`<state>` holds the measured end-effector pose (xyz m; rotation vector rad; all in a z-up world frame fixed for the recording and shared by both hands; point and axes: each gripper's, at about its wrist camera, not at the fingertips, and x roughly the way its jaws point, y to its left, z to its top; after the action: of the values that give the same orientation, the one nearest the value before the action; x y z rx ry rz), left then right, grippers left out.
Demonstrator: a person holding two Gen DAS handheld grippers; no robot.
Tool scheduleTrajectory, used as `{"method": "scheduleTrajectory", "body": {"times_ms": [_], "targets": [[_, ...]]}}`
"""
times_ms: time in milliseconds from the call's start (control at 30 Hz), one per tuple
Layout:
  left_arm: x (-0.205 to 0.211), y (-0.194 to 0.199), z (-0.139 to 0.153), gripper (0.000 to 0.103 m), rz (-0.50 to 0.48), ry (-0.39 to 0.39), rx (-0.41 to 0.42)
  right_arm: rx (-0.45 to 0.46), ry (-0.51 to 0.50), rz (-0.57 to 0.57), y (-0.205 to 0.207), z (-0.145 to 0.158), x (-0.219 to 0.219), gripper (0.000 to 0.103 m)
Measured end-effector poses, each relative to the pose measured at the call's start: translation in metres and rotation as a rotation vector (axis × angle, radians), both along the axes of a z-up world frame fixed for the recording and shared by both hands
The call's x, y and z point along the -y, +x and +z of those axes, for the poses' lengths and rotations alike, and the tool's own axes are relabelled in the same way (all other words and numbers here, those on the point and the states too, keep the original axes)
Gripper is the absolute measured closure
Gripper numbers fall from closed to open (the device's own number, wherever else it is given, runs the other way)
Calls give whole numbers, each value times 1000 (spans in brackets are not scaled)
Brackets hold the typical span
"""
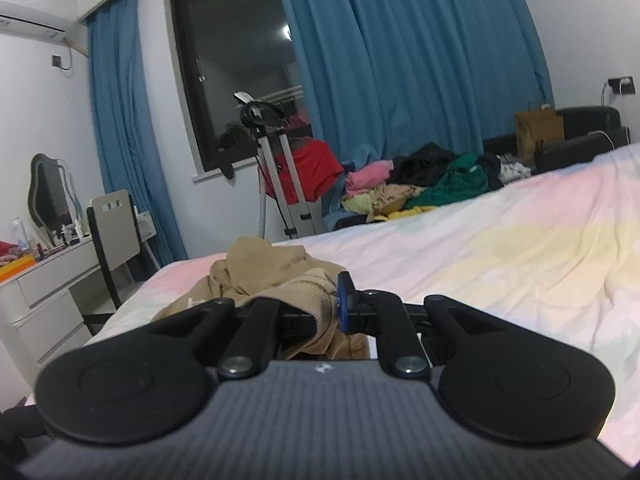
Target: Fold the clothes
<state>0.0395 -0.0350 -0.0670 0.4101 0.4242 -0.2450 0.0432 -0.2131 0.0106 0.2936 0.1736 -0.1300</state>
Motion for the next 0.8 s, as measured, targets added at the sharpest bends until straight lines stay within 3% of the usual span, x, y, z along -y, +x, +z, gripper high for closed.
{"method": "scheduleTrajectory", "body": {"times_ms": [133,300,500,567,700,800], "targets": [[3,-6,7,53,-58,-69,17,57,8,12,-6,6,1,90],[8,-11,8,51,-101,-87,43,131,23,11,-14,14,3,90],[17,-30,13,42,-211,-111,138,103,58,-17,-1,16,14,90],[23,-33,9,42,-231,-77,154,99,73,-14,0,17,16,90],[35,-21,-9,41,-151,32,148,130,69,0,-6,22,12,90],[30,-4,-13,40,-30,48,125,151,65,7,-11,25,10,90]]}}
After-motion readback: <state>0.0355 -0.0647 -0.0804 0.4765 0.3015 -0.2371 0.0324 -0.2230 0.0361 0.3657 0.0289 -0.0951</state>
